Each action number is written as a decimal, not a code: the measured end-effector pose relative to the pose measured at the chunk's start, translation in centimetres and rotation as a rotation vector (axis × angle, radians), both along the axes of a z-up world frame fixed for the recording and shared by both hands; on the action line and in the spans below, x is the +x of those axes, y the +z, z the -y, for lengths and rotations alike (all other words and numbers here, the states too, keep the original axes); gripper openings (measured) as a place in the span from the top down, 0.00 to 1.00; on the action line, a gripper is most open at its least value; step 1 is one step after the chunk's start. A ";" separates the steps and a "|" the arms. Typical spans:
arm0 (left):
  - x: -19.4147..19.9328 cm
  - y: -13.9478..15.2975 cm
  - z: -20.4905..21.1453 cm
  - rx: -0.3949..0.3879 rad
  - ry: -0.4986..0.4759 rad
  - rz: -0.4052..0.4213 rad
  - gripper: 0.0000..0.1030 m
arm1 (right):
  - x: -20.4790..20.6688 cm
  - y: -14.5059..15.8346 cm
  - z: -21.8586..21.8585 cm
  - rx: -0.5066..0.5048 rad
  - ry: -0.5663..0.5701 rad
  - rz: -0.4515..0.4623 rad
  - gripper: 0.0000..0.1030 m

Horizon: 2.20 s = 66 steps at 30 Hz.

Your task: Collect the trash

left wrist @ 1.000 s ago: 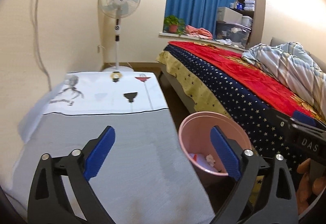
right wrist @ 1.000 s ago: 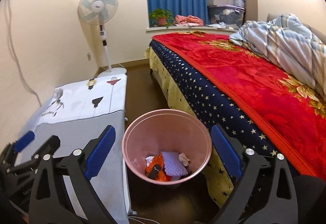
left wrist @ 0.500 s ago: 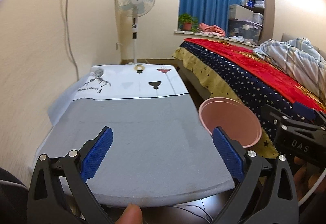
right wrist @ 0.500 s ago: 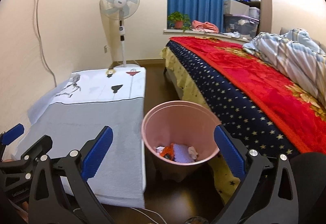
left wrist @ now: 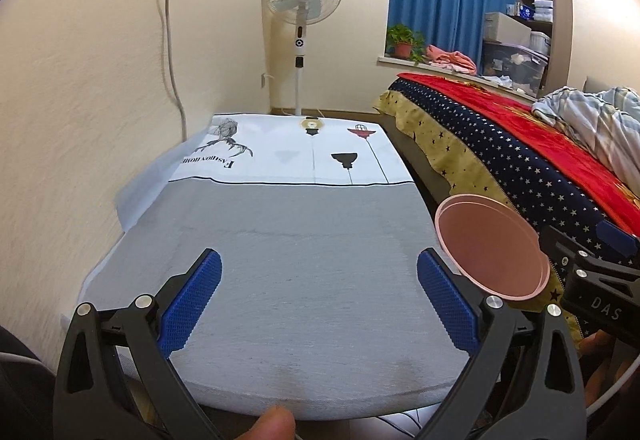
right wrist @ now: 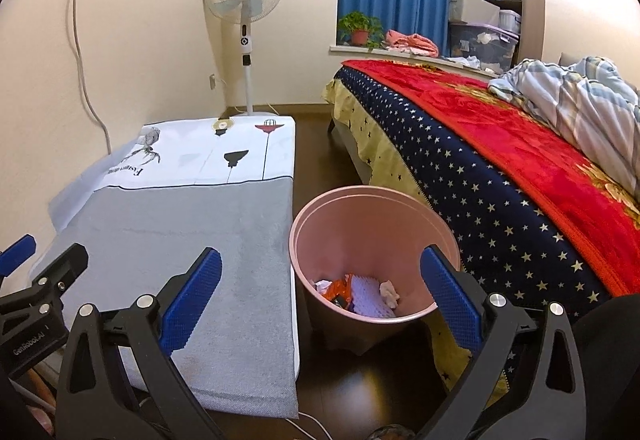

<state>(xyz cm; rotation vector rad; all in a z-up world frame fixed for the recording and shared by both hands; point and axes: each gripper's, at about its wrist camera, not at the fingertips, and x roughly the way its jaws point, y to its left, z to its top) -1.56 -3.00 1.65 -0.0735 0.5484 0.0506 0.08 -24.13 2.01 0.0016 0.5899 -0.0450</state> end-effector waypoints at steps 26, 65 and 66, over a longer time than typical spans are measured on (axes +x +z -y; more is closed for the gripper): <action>0.4 -0.5 -0.3 -0.029 -0.001 -0.018 0.08 | 0.4 -0.7 -0.9 -0.019 0.015 -0.006 0.05; 0.2 -0.5 0.2 -0.040 0.002 -0.021 0.08 | 0.4 -0.6 -1.0 -0.023 0.014 -0.007 0.05; 0.2 -0.5 0.2 -0.031 0.005 -0.024 0.08 | 0.4 -0.6 -1.0 -0.023 0.014 -0.007 0.05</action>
